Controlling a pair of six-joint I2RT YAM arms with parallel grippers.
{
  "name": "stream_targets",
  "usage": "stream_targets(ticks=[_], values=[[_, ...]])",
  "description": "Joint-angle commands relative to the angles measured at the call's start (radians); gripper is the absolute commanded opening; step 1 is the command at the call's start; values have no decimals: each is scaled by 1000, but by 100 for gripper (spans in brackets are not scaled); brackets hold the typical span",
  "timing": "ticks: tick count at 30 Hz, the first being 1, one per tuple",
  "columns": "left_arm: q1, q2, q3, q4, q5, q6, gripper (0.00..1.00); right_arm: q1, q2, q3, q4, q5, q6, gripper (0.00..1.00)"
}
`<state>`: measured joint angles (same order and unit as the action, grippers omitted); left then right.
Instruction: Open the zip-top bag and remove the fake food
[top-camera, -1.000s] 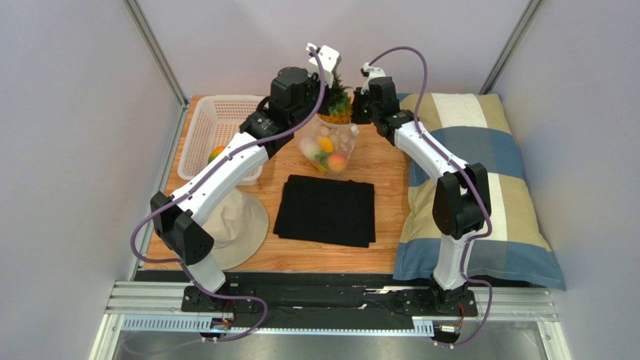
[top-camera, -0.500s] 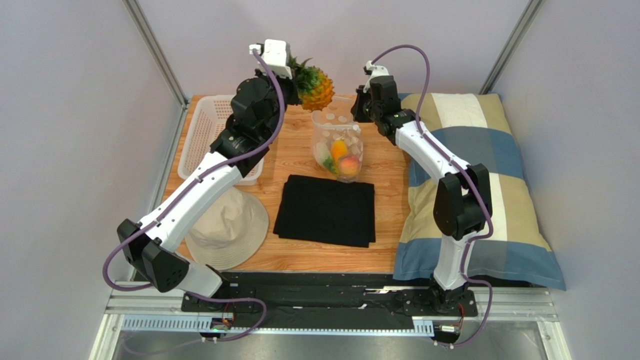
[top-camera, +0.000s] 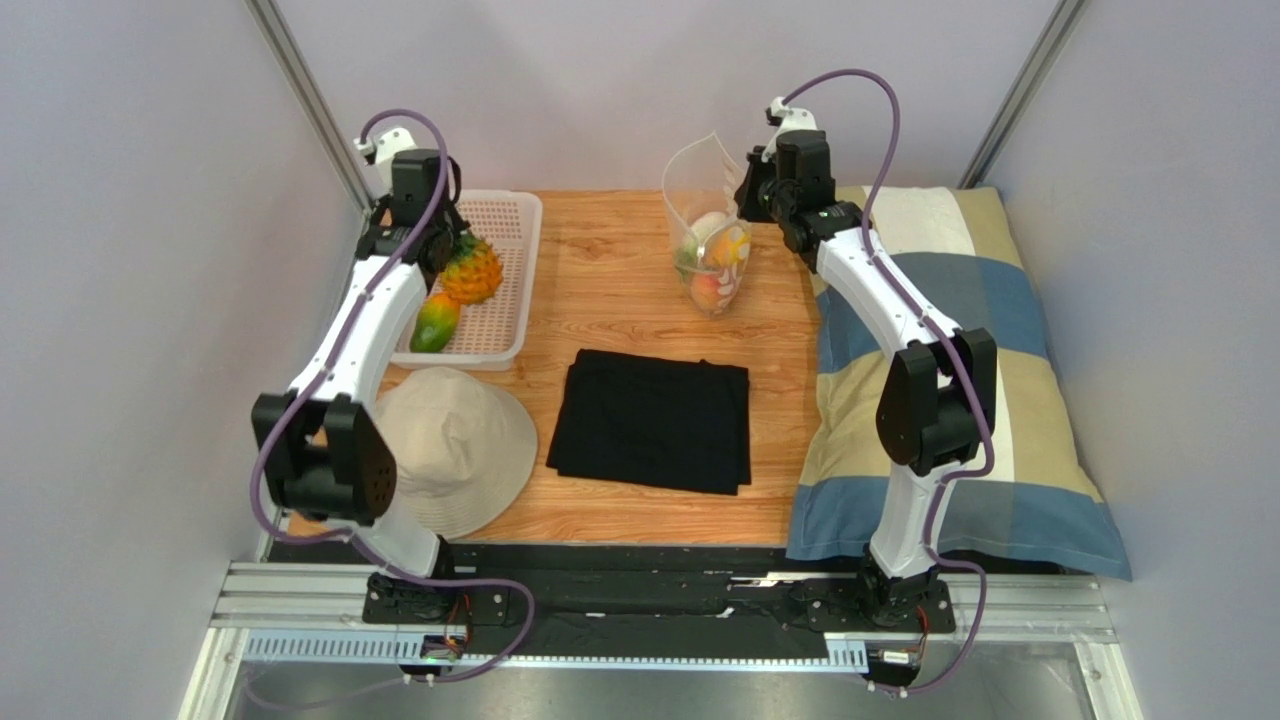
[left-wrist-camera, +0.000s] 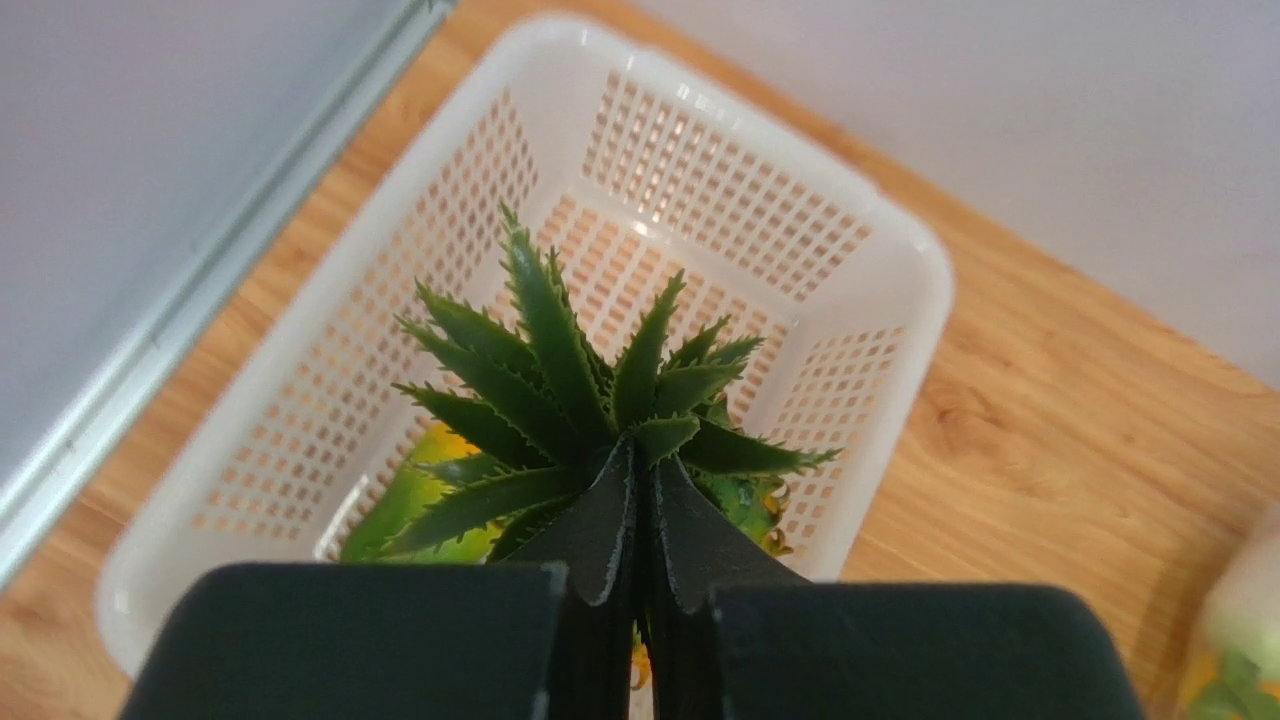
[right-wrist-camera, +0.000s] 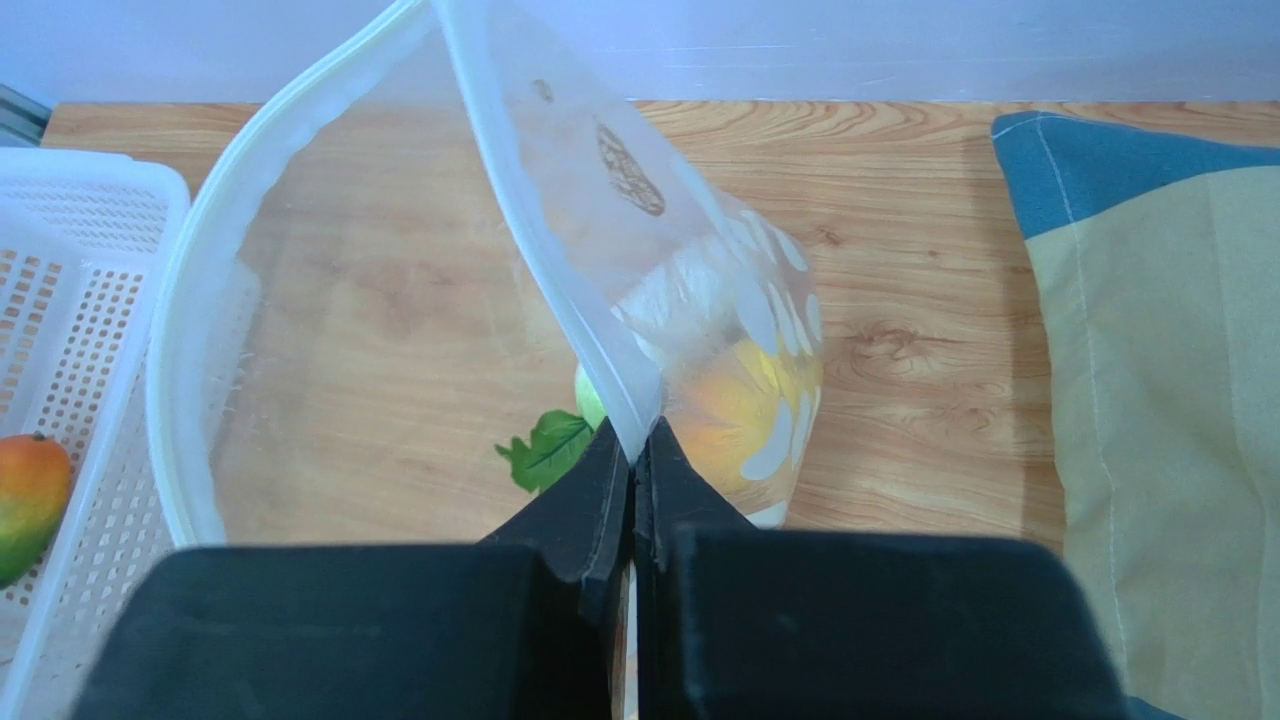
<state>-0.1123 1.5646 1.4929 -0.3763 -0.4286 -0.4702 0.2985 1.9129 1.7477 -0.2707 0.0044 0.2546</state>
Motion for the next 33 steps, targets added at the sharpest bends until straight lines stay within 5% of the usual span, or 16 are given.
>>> stream_targets(ticks=[1, 8, 9, 10, 12, 13, 18, 23, 33], values=[[17, 141, 64, -131, 2, -163, 0, 13, -38, 0, 56, -32, -29, 0], [69, 193, -8, -87, 76, -209, 5, 13, -72, -43, 91, -70, -12, 0], [75, 198, -8, -104, 80, -220, 21, 13, -72, -47, 96, -76, -11, 0], [80, 199, -11, -114, 85, -228, 56, 13, -71, -48, 96, -83, -9, 0], [85, 198, -13, -142, 94, -234, 91, 13, -68, -48, 93, -93, -5, 0], [85, 190, -17, -147, 102, -232, 99, 14, -66, -45, 94, -98, -5, 0], [20, 97, 6, -151, 82, -133, 99, 17, -66, -40, 100, -138, 8, 0], [-146, 6, 79, -81, 196, 4, 82, 33, -66, -31, 102, -139, 5, 0], [-309, 141, 331, -16, 479, 15, 62, 51, -54, -13, 88, -136, -5, 0]])
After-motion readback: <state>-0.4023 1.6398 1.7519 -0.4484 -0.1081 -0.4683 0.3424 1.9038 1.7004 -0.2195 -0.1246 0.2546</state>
